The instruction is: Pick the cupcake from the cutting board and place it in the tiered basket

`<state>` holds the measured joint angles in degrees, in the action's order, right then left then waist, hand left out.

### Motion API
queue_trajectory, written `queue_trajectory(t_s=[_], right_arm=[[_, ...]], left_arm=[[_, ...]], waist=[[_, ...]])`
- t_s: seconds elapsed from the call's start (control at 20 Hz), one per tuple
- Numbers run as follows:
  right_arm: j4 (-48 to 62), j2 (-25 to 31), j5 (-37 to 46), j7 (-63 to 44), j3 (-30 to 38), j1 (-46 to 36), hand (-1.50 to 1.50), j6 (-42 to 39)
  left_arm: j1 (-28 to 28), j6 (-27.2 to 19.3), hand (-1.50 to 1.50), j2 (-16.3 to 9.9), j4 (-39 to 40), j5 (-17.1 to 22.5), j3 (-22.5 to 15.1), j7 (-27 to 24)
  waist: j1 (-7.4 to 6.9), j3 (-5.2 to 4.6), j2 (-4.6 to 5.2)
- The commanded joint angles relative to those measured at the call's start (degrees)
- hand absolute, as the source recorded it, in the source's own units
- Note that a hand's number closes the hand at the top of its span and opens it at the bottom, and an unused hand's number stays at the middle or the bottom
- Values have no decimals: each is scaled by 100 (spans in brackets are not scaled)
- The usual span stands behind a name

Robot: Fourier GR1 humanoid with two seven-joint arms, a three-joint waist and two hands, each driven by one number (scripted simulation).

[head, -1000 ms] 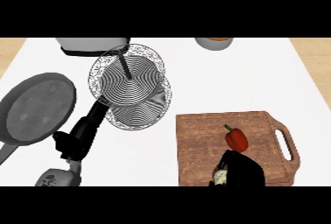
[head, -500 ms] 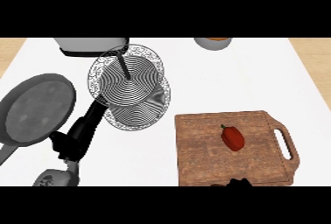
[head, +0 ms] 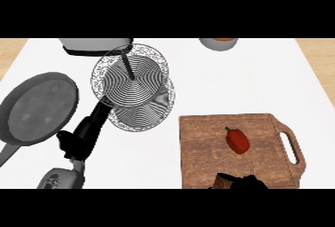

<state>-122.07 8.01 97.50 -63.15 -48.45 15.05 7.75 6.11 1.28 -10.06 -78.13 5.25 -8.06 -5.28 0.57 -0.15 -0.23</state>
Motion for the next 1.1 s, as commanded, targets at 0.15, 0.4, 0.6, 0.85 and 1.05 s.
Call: queue_trajectory(t_s=[0.15,0.4,0.6,0.85,1.05], right_arm=[[-883,-757,-358,-932,-282,-790,150,-336],[-857,-774,-685,-1226,183,-1574,150,-491],[-654,-789,-1244,-1508,732,-2254,150,-610],[95,-796,-1956,-1599,1533,-3262,150,-652],[868,-798,-2607,-1665,2092,-4141,150,-638]], left_arm=[[95,129,0,-41,34,2,-27,-1],[200,145,0,47,65,-31,-109,-1],[320,107,0,61,100,-115,-145,38],[365,205,0,106,53,-79,-219,75],[429,248,0,108,71,-88,-241,83]], waist=[[-179,-12,63],[-298,-20,109],[-389,-20,147],[-568,-16,174],[-665,-13,164]])
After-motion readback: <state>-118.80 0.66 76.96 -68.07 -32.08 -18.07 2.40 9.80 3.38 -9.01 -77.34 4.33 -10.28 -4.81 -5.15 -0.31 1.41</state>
